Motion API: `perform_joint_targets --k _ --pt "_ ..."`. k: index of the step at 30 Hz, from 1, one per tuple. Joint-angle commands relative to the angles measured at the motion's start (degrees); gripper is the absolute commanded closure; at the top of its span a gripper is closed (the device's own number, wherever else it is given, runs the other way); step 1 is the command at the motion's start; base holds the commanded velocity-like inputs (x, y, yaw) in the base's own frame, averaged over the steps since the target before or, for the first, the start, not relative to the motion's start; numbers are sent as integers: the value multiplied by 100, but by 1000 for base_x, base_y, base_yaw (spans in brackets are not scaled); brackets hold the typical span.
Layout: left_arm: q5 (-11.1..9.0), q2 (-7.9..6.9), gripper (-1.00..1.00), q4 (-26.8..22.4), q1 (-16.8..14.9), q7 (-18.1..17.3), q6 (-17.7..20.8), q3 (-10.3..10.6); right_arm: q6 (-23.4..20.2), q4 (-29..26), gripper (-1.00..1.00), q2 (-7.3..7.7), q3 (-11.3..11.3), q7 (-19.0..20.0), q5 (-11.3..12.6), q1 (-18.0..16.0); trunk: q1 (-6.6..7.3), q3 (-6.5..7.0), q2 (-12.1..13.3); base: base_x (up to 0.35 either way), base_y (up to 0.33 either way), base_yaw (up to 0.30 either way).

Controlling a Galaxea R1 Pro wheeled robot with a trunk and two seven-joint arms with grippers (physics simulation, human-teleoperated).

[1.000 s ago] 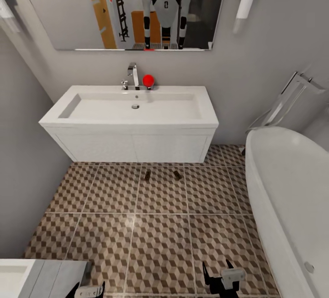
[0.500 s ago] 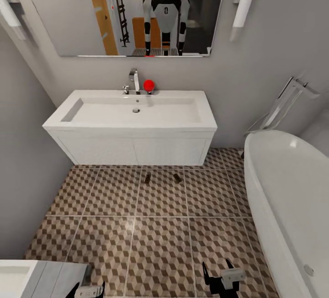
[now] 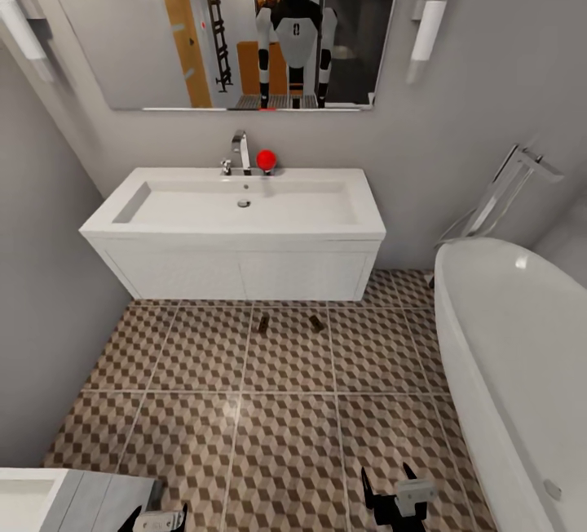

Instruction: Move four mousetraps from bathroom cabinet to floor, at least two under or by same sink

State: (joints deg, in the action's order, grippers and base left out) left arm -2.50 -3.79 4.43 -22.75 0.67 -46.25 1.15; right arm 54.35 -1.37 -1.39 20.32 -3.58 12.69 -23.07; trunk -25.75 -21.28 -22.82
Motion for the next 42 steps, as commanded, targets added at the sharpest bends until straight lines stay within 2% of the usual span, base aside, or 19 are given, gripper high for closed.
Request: perform_joint_targets --k 1,42 --pt "-22 1 -100 22 -10 3 -33 17 15 5 -100 -2 51 -37 23 -4 -3 1 -9 0 0 0" --pt "-22 1 -100 22 -10 3 -33 17 15 5 -100 -2 51 -37 23 -4 -3 379 -9 0 0 0"
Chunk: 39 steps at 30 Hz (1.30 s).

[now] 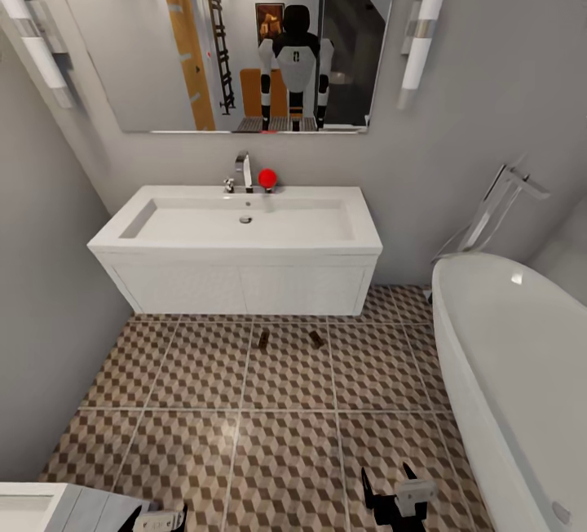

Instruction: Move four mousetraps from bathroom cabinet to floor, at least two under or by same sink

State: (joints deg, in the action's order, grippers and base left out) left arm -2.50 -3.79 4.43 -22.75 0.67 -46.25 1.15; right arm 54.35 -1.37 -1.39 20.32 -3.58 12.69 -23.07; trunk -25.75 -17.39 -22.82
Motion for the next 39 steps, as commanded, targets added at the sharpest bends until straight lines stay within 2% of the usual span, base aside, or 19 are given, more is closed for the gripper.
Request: perform_joint_targets --k 1,39 --pt "-22 1 -100 22 -10 3 -33 17 15 5 -100 -2 51 -37 23 -5 -3 0 -10 0 0 0" --pt "-22 27 -100 22 -10 4 -33 17 15 5 -100 0 51 -48 24 -5 -3 351 -10 0 0 0"
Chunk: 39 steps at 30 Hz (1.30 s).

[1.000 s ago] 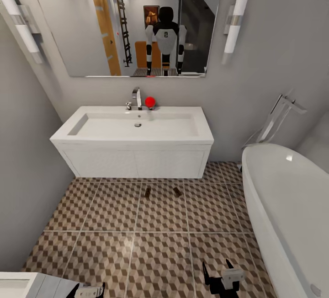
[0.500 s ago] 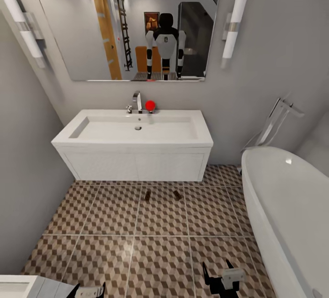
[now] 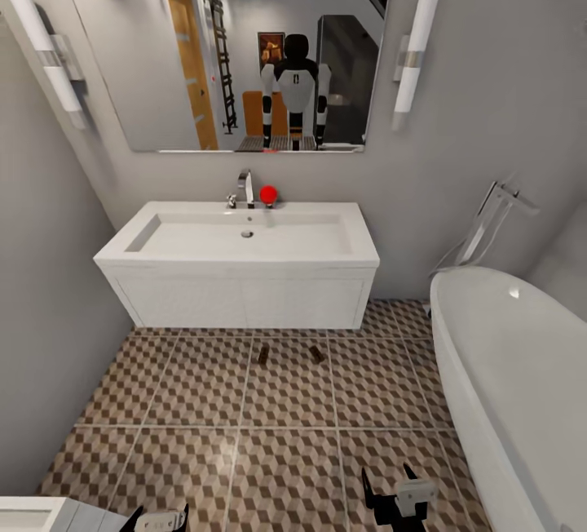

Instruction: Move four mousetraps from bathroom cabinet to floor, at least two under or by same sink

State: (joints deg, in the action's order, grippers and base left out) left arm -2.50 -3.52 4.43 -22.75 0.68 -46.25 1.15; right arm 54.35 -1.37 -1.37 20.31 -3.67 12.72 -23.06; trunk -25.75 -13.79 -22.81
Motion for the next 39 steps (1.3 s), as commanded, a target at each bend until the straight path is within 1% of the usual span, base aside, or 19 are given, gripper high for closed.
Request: perform_joint_targets --k 1,5,8,21,26,39 --pt "-20 1 -100 22 -10 3 -33 17 14 5 -100 -2 52 -49 24 -5 -3 -3 -11 0 0 0" --pt "-22 26 -100 16 -10 7 -33 17 14 5 -100 -3 52 -100 27 -5 -3 10 -11 0 0 0" --pt "-22 72 -100 16 -10 10 -30 17 14 5 -100 -5 52 -131 28 -5 -3 12 -11 0 0 0" --pt "-22 88 -100 21 -10 11 -24 17 14 5 -100 -7 52 -143 28 -5 -3 13 -11 -6 0 0" --pt "-22 89 -100 22 -10 11 -24 17 14 5 -100 -4 52 -143 28 -5 -3 13 -11 -244 0 0" --pt "-22 89 -100 22 -10 19 -24 17 14 5 -100 -3 52 -143 28 -5 -3 13 -11 -327 0 0"
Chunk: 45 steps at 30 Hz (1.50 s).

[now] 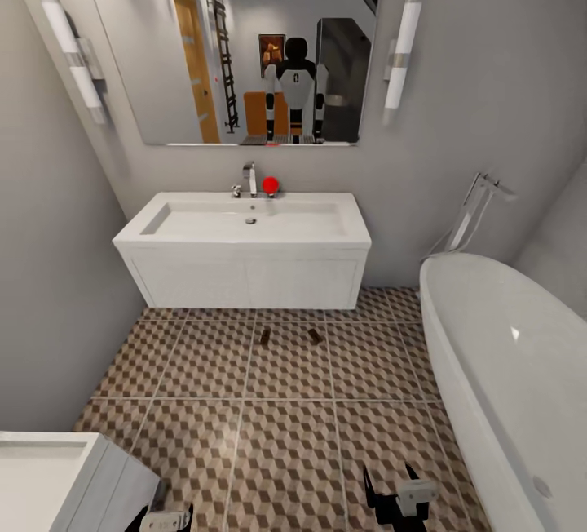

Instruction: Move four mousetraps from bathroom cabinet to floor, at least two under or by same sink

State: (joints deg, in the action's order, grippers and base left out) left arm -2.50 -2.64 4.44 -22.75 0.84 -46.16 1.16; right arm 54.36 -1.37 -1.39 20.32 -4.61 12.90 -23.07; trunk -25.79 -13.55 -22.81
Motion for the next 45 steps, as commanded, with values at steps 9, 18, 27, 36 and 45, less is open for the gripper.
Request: perform_joint_targets --k 9,18,27,36,45 --pt "-22 1 -100 22 -10 4 -33 16 6 10 -100 -2 51 -48 6 -5 1 -11 -11 -332 0 0" --pt "-22 1 -100 22 -10 4 -33 16 -17 12 -100 -1 51 -39 2 -5 1 -11 -11 -224 0 0" --pt "-22 2 -100 15 -10 5 -33 16 -101 13 -100 11 51 -41 2 -5 1 -11 -11 -14 0 0" --pt "-29 3 -100 13 -10 16 -33 8 -748 14 -100 3 59 -20 2 -5 1 -11 -11 0 0 0" --pt "-31 1 -100 13 -10 11 -33 7 -955 14 -100 -16 60 -11 2 -5 1 -11 -11 0 0 0"
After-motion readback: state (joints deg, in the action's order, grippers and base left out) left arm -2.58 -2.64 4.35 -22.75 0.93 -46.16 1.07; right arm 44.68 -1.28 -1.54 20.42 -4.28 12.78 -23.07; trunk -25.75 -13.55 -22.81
